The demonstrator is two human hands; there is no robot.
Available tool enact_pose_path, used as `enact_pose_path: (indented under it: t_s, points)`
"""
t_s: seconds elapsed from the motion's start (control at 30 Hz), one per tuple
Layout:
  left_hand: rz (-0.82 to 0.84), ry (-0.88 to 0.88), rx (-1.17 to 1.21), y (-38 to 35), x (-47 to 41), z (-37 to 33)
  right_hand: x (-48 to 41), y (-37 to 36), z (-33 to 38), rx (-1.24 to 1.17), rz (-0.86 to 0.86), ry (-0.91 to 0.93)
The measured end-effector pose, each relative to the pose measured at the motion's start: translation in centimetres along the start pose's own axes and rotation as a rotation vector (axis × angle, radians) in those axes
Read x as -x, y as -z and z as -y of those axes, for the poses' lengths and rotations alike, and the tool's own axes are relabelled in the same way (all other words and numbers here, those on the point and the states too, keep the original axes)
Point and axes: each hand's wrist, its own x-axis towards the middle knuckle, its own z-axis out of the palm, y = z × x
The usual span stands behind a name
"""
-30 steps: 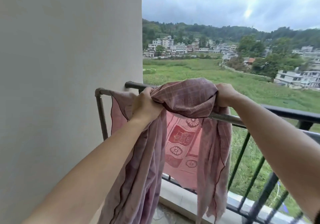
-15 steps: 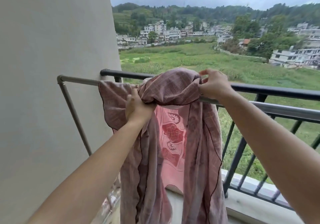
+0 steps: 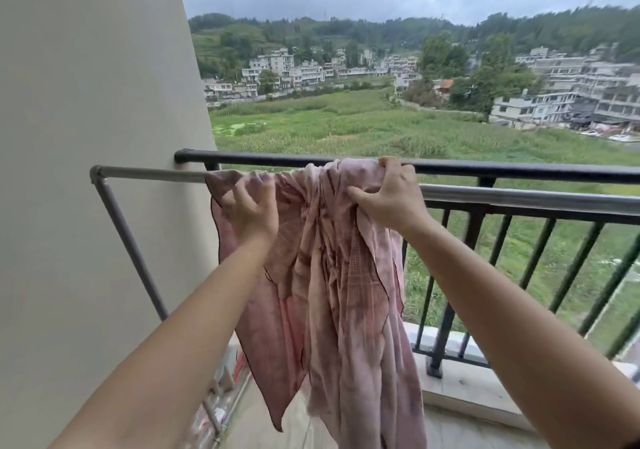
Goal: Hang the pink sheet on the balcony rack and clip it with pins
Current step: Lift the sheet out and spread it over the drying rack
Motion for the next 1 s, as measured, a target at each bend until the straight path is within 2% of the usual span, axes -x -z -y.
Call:
enact_pose_path:
  t_s: [0.03,0.07,0.13,0.17,0.2,0.23,0.33,0.43,0.5,0.57,0.67,0.77,0.83,0.87,0.93,1.0]
  points:
    - [-0.082,0.170,0.014,0.3,-1.0,0.5,0.3,-0.5,0.4,-0.021,-0.012,0.012]
    - [-0.074,0.319,0.096,0.6,-1.9,0.9,0.4,-0.8,0.6,-0.038,-0.030,0.023]
    - [0.077,0.491,0.310,0.9,-3.5,1.3,0.5,-1.2,0.7,-0.009,-0.048,0.041]
    - [0.166,0.524,0.343,1.0,-4.0,1.3,0.4,-1.1,0.6,0.029,-0.048,0.047]
    - [0.219,0.502,0.344,0.8,-4.3,1.3,0.3,-0.9,0.4,0.064,-0.054,0.047]
    - [0.193,0.435,0.309,0.3,-4.9,1.3,0.2,-0.5,0.1,0.094,-0.070,0.046]
    - [-0.073,0.299,0.235,1.3,-7.2,0.3,-0.7,2.3,-1.7,0.145,-0.209,-0.021]
    - [-0.324,0.341,0.192,5.3,-11.7,1.5,-1.1,6.1,-4.3,0.270,-0.406,-0.178]
    - [-0.380,0.370,0.122,7.5,-13.5,2.9,-0.8,7.0,-5.3,0.458,-0.490,-0.225]
    - [-0.353,0.335,0.069,7.9,-14.1,3.7,-0.9,6.1,-4.9,0.554,-0.503,-0.184]
    - [-0.210,0.310,0.112,7.0,-13.3,4.2,-1.4,2.5,-1.7,0.534,-0.424,0.003]
    - [0.021,0.219,0.059,5.7,-11.4,4.3,-1.3,-2.2,1.8,0.478,-0.176,0.211]
    - [0.094,0.093,-0.050,5.1,-11.0,4.9,-1.2,-4.6,2.4,0.491,-0.020,0.288]
    - [0.080,0.027,-0.080,5.2,-11.3,5.3,-1.2,-5.1,2.1,0.518,0.001,0.307]
    - [-0.012,-0.046,-0.113,6.4,-12.5,6.0,-1.4,-4.9,1.0,0.580,-0.076,0.289]
    - [-0.129,-0.010,-0.118,8.4,-14.3,6.7,-1.5,-4.2,-0.2,0.624,-0.190,0.152]
